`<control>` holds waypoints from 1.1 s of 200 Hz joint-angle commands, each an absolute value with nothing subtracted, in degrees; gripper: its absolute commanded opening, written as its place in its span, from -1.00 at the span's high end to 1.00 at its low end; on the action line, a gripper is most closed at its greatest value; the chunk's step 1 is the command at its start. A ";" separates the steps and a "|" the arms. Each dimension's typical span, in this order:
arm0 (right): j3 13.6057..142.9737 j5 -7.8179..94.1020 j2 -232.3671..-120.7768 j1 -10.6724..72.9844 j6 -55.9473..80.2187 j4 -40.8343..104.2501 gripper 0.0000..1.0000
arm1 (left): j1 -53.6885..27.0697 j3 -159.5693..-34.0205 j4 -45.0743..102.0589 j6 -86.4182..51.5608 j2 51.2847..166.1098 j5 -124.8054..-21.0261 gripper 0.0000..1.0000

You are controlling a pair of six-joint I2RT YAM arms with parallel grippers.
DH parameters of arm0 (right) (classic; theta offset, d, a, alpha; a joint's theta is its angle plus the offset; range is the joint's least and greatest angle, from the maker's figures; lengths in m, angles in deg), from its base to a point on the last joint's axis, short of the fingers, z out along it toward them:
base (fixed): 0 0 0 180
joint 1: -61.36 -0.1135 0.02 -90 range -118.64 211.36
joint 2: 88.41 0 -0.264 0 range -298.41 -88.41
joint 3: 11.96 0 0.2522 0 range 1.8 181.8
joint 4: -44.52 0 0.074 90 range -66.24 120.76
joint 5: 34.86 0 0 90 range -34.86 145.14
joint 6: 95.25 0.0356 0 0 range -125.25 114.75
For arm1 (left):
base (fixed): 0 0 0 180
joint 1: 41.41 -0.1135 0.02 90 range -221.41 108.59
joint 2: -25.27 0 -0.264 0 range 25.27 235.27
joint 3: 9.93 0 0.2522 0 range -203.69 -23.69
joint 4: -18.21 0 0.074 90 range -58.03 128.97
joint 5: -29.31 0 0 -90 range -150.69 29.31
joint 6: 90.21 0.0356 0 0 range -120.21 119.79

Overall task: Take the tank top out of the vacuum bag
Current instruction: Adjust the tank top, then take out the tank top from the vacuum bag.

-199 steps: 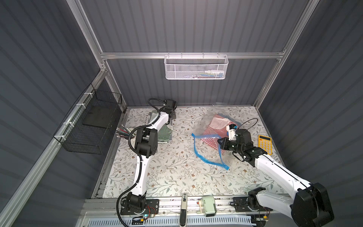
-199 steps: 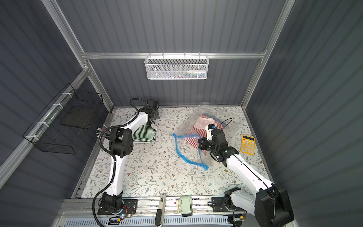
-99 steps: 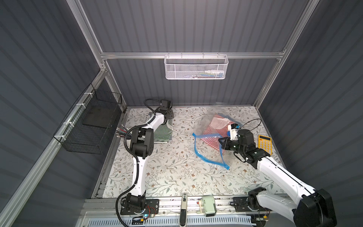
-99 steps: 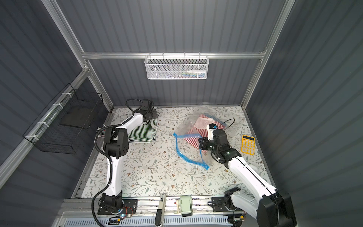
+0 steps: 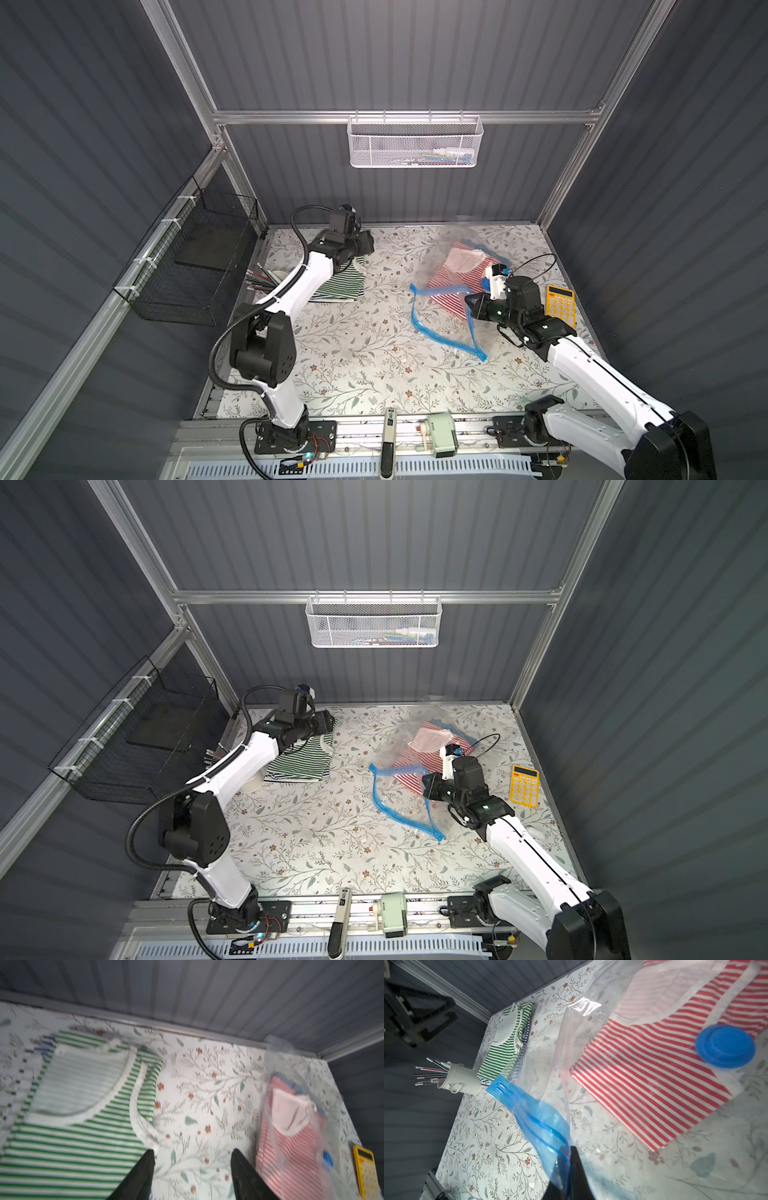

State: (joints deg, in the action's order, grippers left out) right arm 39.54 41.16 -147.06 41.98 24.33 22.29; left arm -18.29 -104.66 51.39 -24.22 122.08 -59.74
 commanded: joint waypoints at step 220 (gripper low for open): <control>42.68 36.54 -141.95 42.11 20.91 19.39 1.00 | 27.10 -65.81 2.14 -68.04 105.95 -39.45 -0.33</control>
